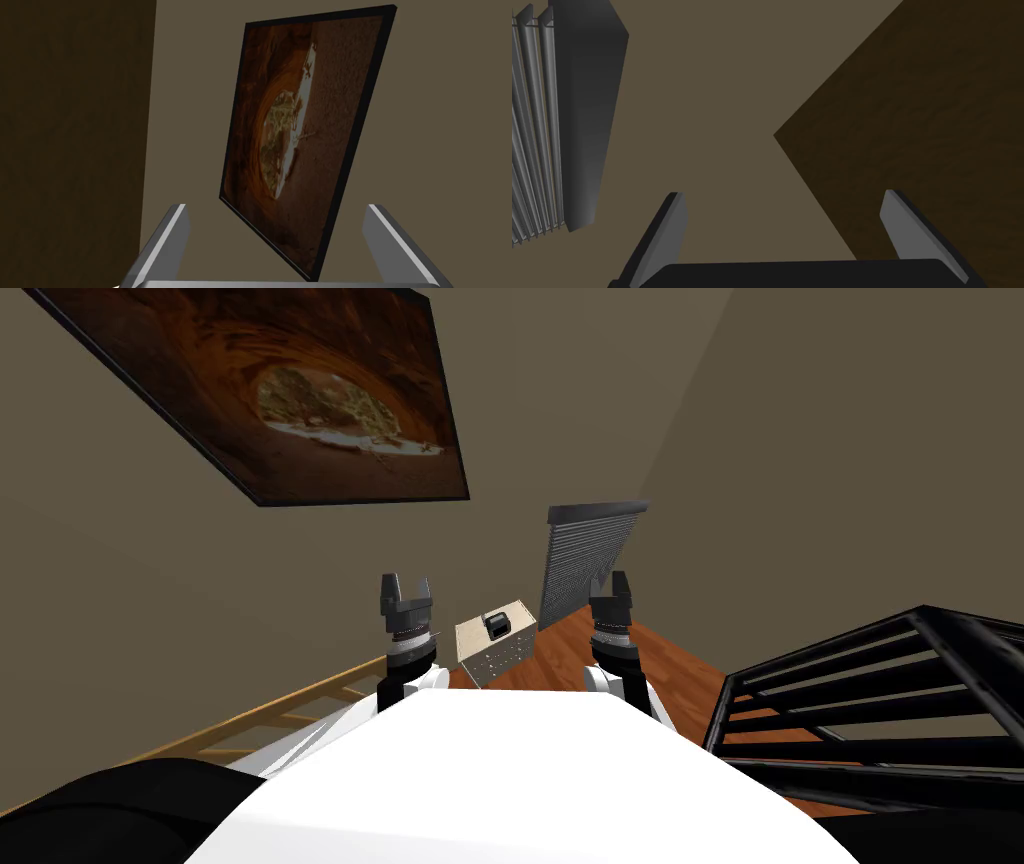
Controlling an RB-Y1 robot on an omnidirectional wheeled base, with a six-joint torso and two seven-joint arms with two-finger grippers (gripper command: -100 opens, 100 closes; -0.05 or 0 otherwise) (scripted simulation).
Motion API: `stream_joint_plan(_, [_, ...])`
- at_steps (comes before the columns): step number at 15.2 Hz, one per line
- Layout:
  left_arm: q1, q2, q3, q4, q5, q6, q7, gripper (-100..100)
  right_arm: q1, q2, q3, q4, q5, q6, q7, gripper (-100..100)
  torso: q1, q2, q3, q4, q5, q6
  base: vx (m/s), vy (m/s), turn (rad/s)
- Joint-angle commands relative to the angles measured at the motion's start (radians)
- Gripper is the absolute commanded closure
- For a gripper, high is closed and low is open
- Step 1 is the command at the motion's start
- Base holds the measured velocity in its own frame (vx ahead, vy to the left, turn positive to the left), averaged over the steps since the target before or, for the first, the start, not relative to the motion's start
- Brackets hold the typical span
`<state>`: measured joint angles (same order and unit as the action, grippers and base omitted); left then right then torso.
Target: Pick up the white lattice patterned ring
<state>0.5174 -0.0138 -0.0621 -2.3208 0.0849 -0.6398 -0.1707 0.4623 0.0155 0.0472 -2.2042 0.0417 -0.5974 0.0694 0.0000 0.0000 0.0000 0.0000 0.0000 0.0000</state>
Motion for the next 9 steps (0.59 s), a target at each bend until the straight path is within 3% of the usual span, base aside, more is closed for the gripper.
stream_joint_plan(1, [0.002,0.036,0.002,0.012,-0.002,-0.001,0.005,-100,0.000,0.000,0.000,0.000,0.000,0.000,0.000,0,0.000,0.000,0.000,0.000,0.000,0.000,0.002,0.000,-0.053])
stream_joint_plan(2, [0.005,0.062,0.005,0.025,-0.004,-0.003,0.009,-100,0.000,0.000,0.000,0.000,0.000,0.000,0.000,0,0.000,0.000,0.000,0.000,0.000,0.000,0.006,0.005,-0.112])
stream_joint_plan(3, [0.005,0.062,0.005,0.025,-0.004,-0.003,0.009,-100,0.000,0.000,0.000,0.000,0.000,0.000,0.000,0,0.001,0.000,0.000,0.000,0.000,0.000,0.007,0.008,-0.081])
stream_joint_plan(5, [0.012,0.114,0.012,0.062,-0.009,-0.008,0.024,-100,0.000,0.000,0.000,0.000,0.000,0.000,0.000,0,0.001,0.000,0.000,0.000,0.000,0.000,0.010,0.010,-0.133])
stream_joint_plan(6, [0.012,0.115,0.012,0.062,-0.009,-0.008,0.024,-100,0.000,0.000,0.000,0.000,0.000,0.000,0.000,0,0.001,-0.001,0.000,0.000,0.000,0.000,0.011,0.013,-0.134])
stream_joint_plan(8, [0.022,0.165,0.021,0.114,-0.017,-0.014,0.043,-100,0.000,0.000,0.000,0.000,0.000,0.000,0.000,0,0.001,-0.001,0.000,0.000,0.000,0.000,0.012,0.013,-0.175])
stream_joint_plan(9, [0.022,0.165,0.021,0.114,-0.017,-0.014,0.043,-100,0.000,0.000,0.000,0.000,0.000,0.000,0.000,0,0.002,-0.001,-0.001,0.000,0.000,0.001,0.014,0.019,-0.179])
